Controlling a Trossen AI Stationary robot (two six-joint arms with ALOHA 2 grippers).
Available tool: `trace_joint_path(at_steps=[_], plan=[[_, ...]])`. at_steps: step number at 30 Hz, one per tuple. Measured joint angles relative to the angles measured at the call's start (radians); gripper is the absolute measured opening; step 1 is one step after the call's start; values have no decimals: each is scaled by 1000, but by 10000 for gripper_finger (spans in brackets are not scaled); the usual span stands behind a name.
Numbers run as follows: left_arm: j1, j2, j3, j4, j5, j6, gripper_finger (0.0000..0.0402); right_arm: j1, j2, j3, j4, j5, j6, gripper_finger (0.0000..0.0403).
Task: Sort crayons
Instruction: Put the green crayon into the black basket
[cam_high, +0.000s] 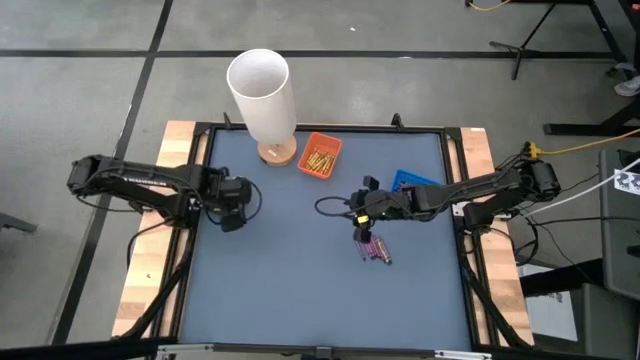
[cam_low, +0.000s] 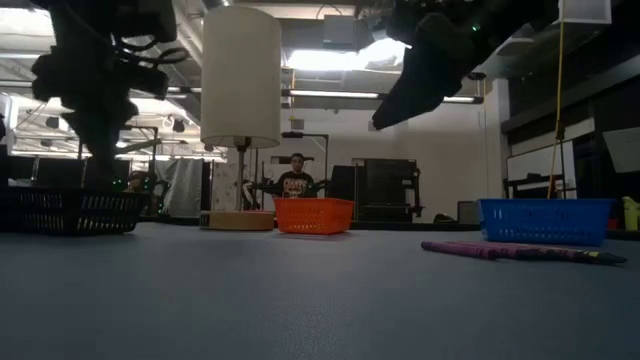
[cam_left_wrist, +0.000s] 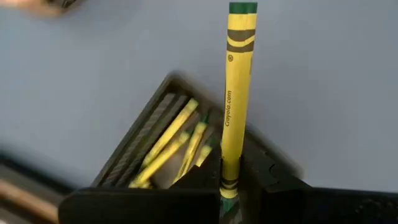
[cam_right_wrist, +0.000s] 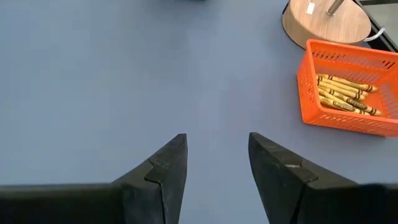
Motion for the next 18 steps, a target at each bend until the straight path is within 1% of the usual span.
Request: trace_joint_path(at_steps=[5, 13, 18], plan=[[23, -1, 0, -101, -49, 0, 10, 0, 0, 0, -1, -8, 0, 170], [58, -1, 0, -213, -67, 0, 10, 0, 0, 0, -2, -139, 1, 170], [72, -1, 0, -222, -67, 0, 10, 0, 0, 0, -4, -174, 1, 170]])
